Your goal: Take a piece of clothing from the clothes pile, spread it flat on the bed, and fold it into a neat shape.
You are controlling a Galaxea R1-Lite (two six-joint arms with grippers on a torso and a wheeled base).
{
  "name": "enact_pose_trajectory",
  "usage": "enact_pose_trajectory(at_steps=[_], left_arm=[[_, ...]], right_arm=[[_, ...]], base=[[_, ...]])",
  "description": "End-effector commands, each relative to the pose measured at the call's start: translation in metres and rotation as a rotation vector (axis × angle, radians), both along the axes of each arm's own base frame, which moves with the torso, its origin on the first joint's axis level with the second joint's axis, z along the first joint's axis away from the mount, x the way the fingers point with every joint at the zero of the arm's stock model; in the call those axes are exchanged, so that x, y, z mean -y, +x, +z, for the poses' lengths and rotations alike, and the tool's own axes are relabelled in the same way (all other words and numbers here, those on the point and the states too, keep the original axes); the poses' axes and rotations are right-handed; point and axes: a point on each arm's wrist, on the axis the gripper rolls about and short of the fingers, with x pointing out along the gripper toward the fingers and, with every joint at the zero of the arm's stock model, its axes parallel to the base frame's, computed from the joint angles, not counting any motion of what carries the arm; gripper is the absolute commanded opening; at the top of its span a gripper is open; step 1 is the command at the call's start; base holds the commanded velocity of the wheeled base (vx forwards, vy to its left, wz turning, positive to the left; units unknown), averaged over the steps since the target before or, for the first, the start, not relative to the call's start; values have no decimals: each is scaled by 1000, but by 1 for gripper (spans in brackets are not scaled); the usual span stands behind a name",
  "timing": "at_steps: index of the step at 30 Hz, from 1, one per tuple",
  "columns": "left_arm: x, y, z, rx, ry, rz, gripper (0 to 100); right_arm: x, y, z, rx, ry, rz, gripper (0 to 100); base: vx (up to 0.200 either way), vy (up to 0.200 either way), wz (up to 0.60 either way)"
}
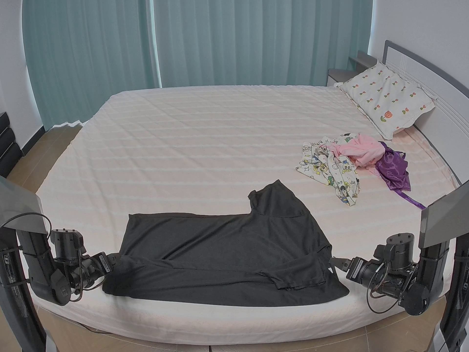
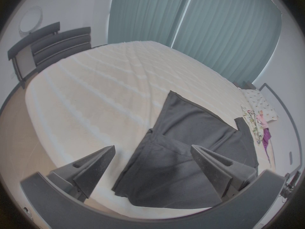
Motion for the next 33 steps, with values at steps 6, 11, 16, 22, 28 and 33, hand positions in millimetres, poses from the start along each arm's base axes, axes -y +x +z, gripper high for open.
enact_pose_trajectory(at_steps=[6, 11, 16, 22, 28, 33], left_arm=[[-2, 38, 5, -10, -149, -156, 100], [-6, 61, 1, 4, -165, -183, 100], [-7, 73, -10, -23, -156, -193, 100], [-8, 72, -19, -68, -141, -211, 100], [-10, 69, -19, -78, -145, -201, 100], [-18, 64, -15, -74, -148, -176, 100]], right_arm=[[-11, 41, -38, 24, -25, 135, 100], [-13, 54, -40, 47, 22, 190, 100], [-14, 60, -44, 55, 24, 196, 100], [-13, 59, -53, 46, -11, 227, 100], [-14, 63, -47, 74, 6, 259, 100], [-17, 69, -50, 87, 8, 276, 100]], base=[[0, 0, 0], [0, 0, 0], [0, 0, 0], [0, 0, 0], [0, 0, 0], [0, 0, 0]])
